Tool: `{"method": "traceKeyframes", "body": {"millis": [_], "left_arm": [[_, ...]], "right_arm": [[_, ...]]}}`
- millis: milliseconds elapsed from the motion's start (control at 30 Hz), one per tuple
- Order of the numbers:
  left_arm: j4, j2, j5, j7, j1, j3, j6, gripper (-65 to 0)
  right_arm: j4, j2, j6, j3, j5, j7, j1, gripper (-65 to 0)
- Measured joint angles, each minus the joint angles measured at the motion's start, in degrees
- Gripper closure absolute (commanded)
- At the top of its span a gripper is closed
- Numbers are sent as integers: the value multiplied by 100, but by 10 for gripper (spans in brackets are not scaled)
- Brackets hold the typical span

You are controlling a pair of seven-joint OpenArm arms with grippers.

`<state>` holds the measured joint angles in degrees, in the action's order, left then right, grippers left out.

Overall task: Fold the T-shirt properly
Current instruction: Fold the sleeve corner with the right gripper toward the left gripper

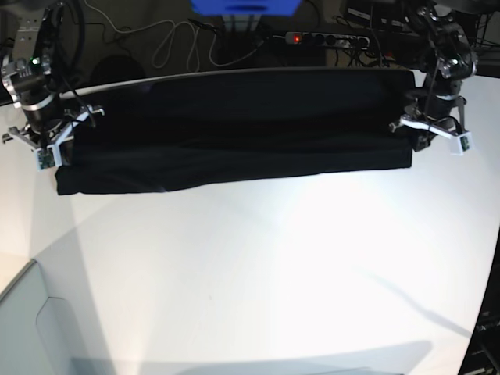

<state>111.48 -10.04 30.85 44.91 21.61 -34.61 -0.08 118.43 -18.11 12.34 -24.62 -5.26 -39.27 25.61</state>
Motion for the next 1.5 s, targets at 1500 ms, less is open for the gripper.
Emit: {"method": "traceKeyframes", "body": {"millis": [1500], "left_arm": [[-732, 433, -15, -81, 422, -420, -13, 0]], "right_arm": [[-177, 339, 0, -162, 9, -39, 564, -2]]}}
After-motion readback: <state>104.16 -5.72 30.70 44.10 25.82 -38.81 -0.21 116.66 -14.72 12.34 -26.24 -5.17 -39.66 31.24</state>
